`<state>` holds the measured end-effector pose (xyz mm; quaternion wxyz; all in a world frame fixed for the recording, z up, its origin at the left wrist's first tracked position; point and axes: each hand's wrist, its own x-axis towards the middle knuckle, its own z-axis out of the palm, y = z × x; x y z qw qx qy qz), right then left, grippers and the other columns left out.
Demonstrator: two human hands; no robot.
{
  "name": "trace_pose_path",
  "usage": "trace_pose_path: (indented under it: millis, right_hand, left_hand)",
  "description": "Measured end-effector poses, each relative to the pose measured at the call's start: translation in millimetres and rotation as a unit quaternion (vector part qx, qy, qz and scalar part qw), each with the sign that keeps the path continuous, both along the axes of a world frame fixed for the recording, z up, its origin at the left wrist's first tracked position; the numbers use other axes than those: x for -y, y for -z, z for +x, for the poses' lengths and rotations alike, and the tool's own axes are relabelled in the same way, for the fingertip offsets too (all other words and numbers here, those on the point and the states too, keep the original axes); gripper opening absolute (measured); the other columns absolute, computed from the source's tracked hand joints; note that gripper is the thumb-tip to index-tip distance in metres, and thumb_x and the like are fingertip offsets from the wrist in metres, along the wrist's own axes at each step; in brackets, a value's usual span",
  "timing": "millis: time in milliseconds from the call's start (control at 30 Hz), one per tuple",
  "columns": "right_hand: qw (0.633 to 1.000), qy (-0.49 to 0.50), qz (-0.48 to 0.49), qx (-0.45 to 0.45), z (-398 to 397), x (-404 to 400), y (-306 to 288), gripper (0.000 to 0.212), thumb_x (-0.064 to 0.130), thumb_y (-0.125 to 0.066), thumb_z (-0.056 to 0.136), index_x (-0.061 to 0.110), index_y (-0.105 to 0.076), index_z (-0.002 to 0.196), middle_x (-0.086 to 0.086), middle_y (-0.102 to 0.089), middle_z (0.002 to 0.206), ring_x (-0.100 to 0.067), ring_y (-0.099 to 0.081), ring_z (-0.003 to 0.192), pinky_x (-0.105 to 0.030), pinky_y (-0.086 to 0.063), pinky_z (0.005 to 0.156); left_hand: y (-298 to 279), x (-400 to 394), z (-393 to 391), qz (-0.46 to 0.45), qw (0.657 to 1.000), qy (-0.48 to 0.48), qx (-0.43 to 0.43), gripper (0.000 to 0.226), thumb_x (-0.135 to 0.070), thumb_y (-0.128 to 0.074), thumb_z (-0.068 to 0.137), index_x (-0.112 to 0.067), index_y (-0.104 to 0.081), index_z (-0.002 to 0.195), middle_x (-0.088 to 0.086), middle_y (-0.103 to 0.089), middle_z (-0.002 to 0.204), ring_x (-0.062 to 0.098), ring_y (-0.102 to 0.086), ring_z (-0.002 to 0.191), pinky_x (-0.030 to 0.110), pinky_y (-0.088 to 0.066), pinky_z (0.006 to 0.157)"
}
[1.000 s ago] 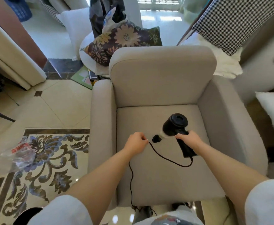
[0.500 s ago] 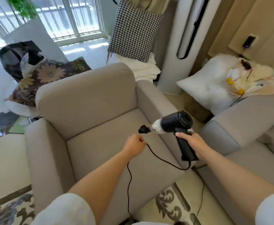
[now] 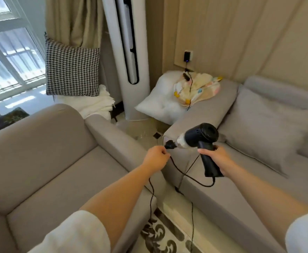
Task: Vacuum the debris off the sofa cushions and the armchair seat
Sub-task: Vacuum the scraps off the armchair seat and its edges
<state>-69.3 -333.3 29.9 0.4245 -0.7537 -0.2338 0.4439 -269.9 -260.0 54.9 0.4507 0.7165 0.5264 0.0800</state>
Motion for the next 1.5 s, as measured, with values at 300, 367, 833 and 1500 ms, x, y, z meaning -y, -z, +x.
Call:
trace_pose_path:
  millis: [300, 367, 833, 1500]
  right_hand:
    - [0.982, 0.179, 0.047, -0.024, 65, 1, -22, 0.047, 0.029, -0.070, 0.078, 0.010, -0.046, 0.114, -0.010, -0.056, 0.088, -0.024, -0.056, 0.075, -0.029, -0.044, 0.055]
    - [0.980, 0.196, 0.041, -0.019, 71, -10, -25, 0.047, 0.030, -0.070, 0.077, 0.009, -0.047, 0.113, -0.011, -0.057, 0.087, -0.025, -0.056, 0.073, -0.029, -0.044, 0.055]
    - [0.973, 0.213, 0.071, -0.049, 98, -130, -50, 0.049, 0.024, -0.071, 0.076, 0.003, -0.049, 0.115, -0.020, -0.059, 0.094, -0.030, -0.058, 0.076, -0.033, -0.049, 0.059]
    - [0.962, 0.246, 0.073, -0.096, 354, -221, 0, 0.022, 0.026, -0.073, 0.074, 0.015, -0.057, 0.083, -0.014, -0.063, 0.090, -0.031, -0.060, 0.081, -0.036, -0.051, 0.069]
  left_hand:
    - [-43, -36, 94, 0.077, 0.993, 0.083, 0.047, 0.017, -0.014, -0.050, 0.091, -0.011, -0.054, 0.075, 0.003, -0.051, 0.068, 0.019, -0.047, 0.068, 0.024, -0.035, 0.055]
    - [-44, -51, 101, 0.081, 0.991, 0.089, 0.057, 0.027, -0.014, -0.050, 0.091, -0.016, -0.049, 0.064, -0.003, -0.046, 0.061, 0.013, -0.045, 0.060, 0.020, -0.034, 0.050]
    - [-61, -198, 153, 0.106, 0.984, 0.085, 0.120, 0.017, -0.014, -0.050, 0.090, -0.003, -0.063, 0.086, 0.008, -0.056, 0.079, 0.019, -0.048, 0.072, 0.025, -0.038, 0.058]
    - [-22, -265, 370, 0.078, 0.996, 0.037, 0.026, 0.022, -0.015, -0.051, 0.090, -0.015, -0.051, 0.069, -0.004, -0.045, 0.059, 0.009, -0.041, 0.055, 0.019, -0.032, 0.048]
